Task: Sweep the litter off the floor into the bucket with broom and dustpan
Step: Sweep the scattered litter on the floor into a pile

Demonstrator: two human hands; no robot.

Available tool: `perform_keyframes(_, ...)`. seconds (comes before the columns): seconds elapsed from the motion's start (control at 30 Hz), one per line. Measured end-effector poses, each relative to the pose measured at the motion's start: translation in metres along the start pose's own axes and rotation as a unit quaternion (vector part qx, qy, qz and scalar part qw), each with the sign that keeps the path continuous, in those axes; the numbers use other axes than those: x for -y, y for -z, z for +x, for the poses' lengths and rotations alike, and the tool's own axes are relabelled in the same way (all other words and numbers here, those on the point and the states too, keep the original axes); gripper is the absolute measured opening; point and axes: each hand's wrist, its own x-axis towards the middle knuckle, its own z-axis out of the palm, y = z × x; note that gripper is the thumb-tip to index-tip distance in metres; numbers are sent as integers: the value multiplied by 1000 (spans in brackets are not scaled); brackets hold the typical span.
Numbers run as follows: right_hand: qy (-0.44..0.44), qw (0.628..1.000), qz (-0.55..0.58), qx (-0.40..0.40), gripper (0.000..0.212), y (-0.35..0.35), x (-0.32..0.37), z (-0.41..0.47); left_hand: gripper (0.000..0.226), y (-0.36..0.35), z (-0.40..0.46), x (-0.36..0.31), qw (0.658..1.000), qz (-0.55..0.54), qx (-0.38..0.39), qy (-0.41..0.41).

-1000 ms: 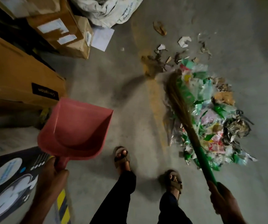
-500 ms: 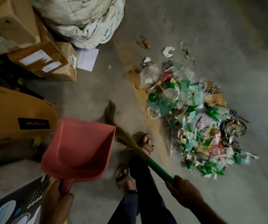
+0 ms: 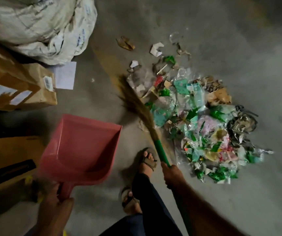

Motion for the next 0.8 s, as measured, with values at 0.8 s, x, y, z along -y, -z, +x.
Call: perform_keyframes(0.8,-31,977,163,-138,34,78,-28,-167,17,35,83,-139,985,70,105,-115)
